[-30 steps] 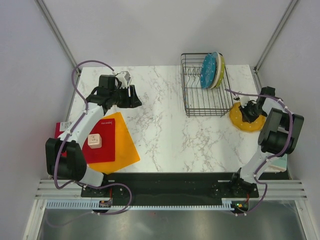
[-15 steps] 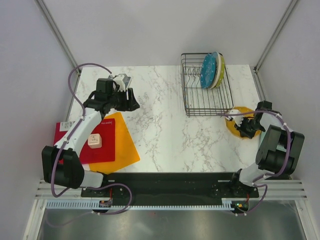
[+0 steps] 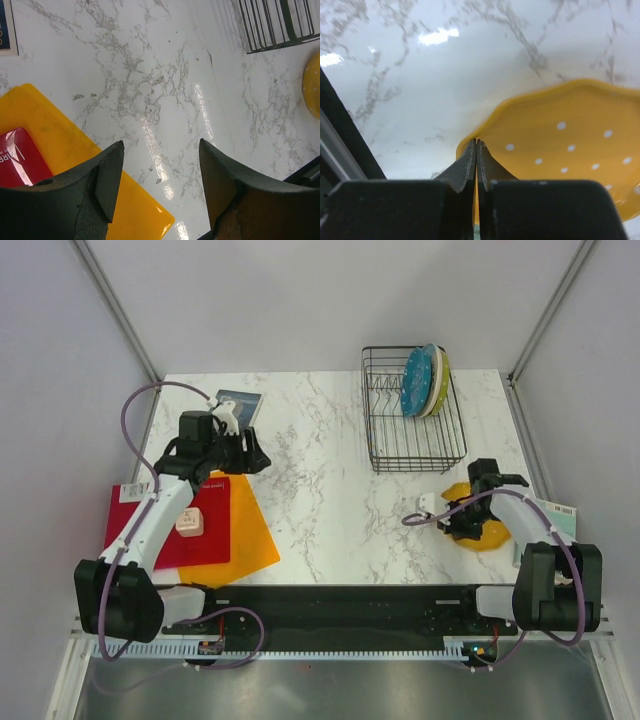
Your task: Load the plates into the dish rack
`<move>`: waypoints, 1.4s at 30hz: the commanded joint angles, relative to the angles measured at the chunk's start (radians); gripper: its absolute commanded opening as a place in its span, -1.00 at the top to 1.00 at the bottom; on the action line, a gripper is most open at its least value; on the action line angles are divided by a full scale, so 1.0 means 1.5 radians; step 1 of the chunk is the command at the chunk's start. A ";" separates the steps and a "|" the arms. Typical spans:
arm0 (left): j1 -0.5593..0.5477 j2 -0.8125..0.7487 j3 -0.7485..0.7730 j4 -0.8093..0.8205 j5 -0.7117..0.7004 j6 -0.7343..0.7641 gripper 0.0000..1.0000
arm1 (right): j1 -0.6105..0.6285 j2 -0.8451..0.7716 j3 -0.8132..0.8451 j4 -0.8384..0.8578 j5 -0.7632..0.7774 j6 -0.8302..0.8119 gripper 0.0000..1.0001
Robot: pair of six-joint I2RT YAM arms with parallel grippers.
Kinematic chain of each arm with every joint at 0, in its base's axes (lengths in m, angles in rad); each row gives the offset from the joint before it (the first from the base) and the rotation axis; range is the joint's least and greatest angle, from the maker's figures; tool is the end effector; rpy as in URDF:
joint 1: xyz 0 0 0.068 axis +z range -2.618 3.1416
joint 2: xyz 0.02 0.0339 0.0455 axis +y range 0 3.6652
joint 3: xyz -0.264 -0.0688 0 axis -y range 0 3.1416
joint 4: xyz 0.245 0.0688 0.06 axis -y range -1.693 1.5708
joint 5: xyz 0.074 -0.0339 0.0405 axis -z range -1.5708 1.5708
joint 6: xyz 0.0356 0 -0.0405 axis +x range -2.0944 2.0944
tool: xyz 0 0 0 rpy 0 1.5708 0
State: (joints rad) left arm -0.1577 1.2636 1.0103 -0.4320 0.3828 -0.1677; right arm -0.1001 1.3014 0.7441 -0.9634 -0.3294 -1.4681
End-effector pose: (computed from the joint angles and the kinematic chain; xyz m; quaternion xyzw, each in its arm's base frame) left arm 0.2697 -0.0564 0.2941 0.0771 0.8875 -0.2378 0.3872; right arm 0.1950 -0.0080 0.1818 -0.6263 0.7617 0.0986 0.1332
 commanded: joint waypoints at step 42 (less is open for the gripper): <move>0.072 -0.085 -0.239 0.044 0.203 -0.172 -0.54 | 0.440 0.128 0.204 0.422 -0.146 1.129 -0.22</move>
State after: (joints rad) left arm 0.0547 1.0786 0.6617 -0.4511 0.6285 -0.4194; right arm 0.5949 1.6764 1.2373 -0.4335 -0.4240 -0.1352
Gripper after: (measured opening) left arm 0.780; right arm 0.603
